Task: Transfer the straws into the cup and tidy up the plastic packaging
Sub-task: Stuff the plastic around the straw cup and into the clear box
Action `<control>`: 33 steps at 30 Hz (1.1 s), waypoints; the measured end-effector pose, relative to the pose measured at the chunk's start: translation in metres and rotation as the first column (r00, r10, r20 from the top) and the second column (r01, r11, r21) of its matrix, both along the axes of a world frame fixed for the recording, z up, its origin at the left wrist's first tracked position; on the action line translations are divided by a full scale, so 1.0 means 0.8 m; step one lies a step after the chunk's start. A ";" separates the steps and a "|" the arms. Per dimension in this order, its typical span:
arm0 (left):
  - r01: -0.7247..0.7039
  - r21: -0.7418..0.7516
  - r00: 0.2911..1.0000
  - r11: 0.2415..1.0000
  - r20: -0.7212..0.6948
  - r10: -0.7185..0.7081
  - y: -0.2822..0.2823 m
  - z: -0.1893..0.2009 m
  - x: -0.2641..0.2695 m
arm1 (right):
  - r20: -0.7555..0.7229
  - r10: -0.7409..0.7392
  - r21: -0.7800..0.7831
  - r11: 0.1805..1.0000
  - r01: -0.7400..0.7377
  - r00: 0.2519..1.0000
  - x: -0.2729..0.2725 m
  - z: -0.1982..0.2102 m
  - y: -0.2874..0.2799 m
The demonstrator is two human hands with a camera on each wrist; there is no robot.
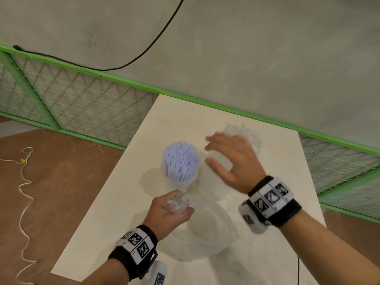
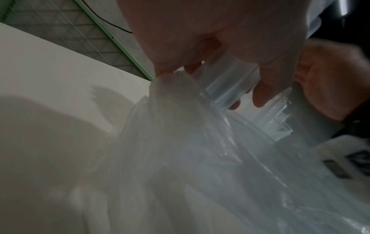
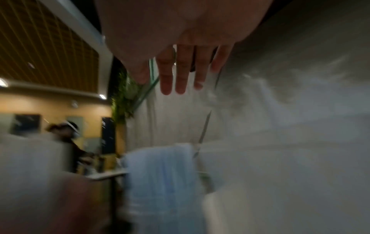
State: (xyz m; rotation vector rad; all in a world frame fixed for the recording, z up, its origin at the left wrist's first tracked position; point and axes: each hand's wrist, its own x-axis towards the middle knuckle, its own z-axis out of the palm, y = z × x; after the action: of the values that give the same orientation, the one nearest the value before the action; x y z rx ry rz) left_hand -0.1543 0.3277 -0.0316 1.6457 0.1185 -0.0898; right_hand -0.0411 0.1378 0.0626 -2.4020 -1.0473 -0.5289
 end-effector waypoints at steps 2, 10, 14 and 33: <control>0.004 -0.039 1.000 0.999 -0.026 -0.005 0.000 0.000 0.000 | -0.216 0.196 0.119 0.978 -0.173 0.957 -0.044 0.001 0.023; 0.045 0.166 0.998 0.985 0.026 -0.050 0.001 -0.010 -0.002 | -0.349 0.299 0.378 0.912 -0.159 0.888 -0.103 -0.098 0.085; 0.065 0.407 0.995 0.911 0.047 -0.092 0.005 -0.028 -0.012 | -0.308 0.167 0.423 0.906 -0.023 0.937 -0.107 -0.099 0.078; -0.161 0.938 0.916 0.306 0.258 -0.309 -0.050 0.120 0.096 | -0.241 -0.218 0.433 0.848 0.306 0.946 -0.097 -0.081 -0.008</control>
State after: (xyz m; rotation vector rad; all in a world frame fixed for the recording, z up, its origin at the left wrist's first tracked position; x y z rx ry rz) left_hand -0.0775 0.2879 0.0644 2.8866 -0.3099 0.3356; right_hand -0.1184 0.1317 -0.0024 -2.1124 -0.4407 -0.5637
